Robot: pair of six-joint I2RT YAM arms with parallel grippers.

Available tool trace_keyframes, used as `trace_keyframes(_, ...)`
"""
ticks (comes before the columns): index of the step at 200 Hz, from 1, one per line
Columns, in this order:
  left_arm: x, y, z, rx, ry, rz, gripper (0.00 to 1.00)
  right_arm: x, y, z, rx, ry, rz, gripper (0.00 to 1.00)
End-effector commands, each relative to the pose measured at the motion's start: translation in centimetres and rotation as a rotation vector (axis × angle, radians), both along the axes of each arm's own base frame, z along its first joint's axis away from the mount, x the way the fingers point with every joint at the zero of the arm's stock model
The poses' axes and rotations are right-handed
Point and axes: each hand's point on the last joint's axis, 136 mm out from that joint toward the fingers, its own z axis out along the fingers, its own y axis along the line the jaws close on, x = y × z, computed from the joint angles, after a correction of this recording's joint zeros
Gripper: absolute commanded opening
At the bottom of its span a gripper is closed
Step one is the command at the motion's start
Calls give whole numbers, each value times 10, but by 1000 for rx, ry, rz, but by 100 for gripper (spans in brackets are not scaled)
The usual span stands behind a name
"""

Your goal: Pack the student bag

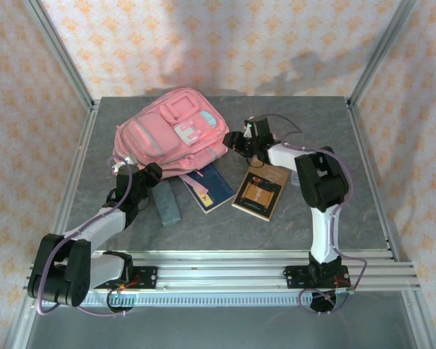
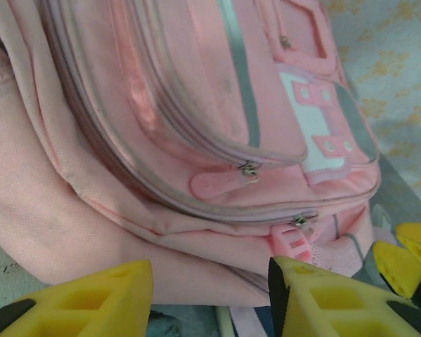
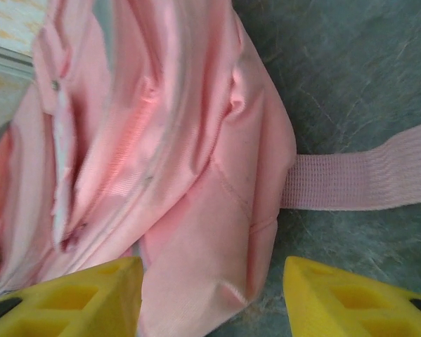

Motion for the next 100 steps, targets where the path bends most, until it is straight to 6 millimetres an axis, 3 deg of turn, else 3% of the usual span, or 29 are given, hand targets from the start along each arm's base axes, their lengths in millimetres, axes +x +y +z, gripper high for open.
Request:
trace_keyframes(1,4,-4,-6,-1,28,-17,45,3,17,-6,22,41,16,54)
trace_keyframes(21,7,-5,-15,1,50,-23,43,6,27,-14,38,58,37,44)
trace_keyframes(55,13,-8,-23,7,72,-35,37,13,29,-16,34,62,30,0)
trace_keyframes(79,23,-9,-24,26,87,-45,34,13,18,14,107,34,-6,0)
trace_keyframes(100,36,-10,-22,48,96,-55,33,6,-1,63,224,-20,-59,0)
